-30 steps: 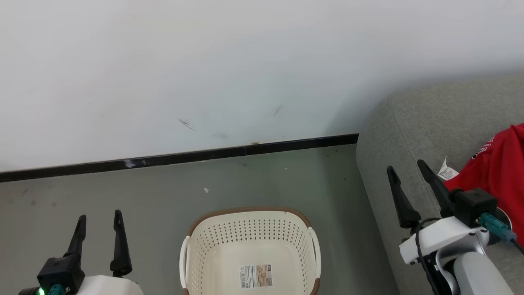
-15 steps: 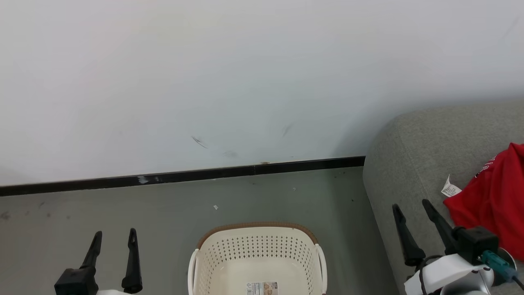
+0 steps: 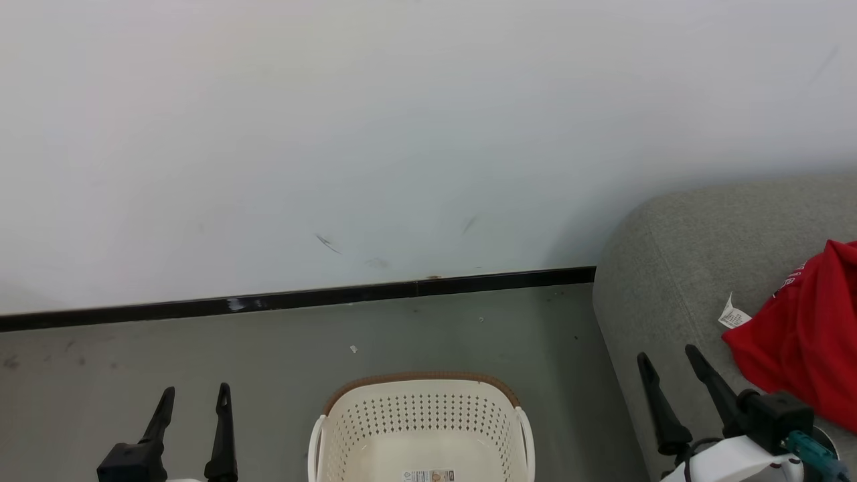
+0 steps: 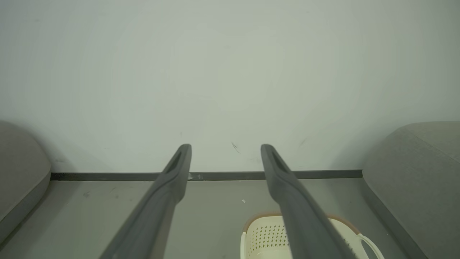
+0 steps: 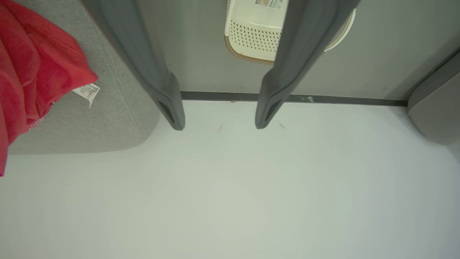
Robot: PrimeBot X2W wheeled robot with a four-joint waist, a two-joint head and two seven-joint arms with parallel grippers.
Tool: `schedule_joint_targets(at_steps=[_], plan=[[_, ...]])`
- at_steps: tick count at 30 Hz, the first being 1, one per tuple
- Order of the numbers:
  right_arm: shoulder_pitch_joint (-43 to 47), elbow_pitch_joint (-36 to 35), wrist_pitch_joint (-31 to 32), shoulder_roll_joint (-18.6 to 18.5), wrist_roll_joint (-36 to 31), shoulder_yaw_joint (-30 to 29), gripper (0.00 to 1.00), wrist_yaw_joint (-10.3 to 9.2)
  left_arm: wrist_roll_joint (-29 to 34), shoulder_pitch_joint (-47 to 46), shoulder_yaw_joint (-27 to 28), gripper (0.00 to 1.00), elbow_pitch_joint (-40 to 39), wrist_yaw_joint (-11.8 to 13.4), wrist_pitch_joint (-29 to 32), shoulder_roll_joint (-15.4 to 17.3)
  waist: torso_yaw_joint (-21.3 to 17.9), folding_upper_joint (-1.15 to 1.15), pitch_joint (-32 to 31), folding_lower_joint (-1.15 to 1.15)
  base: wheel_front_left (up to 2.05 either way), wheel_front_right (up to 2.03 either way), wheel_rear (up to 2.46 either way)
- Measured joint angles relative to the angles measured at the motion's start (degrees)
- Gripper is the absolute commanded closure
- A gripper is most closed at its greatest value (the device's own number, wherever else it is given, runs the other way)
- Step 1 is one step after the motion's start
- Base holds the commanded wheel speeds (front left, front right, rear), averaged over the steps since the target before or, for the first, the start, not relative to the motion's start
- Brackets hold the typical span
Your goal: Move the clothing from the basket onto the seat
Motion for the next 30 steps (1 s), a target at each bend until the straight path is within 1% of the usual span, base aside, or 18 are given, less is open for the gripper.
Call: schedule_joint_targets(at_steps=[20,21,26,30], plan=[[2.0,-2.6,0.0,0.0,2.1,1.0,0.0,-0.01,0.9,-0.2,-0.5,0.0,0.6,0.0,0.5,0.3,0.1,0.0,0.5,0.0,0.0,0.0,0.0],[2.0,-2.7,0.0,0.0,2.1,1.1,1.0,-0.01,0.9,-0.2,-0.5,1.0,0.8,0.0,0.5,0.3,0.1,0.0,0.5,0.0,0.0,0.0,0.0],[3.3,0.4,0.2,0.6,2.1,1.3,1.0,0.0,0.8,1.3,-1.6,1.0,3.6,0.1,0.5,-1.9,0.1,0.0,0.5,0.0,0.0,0.0,0.0],[4.2,0.5,0.3,0.7,3.4,1.5,1.0,0.0,-0.5,2.0,-1.4,1.0,3.8,0.0,1.0,-2.3,0.1,0.0,0.6,0.0,0.0,0.0,0.0]])
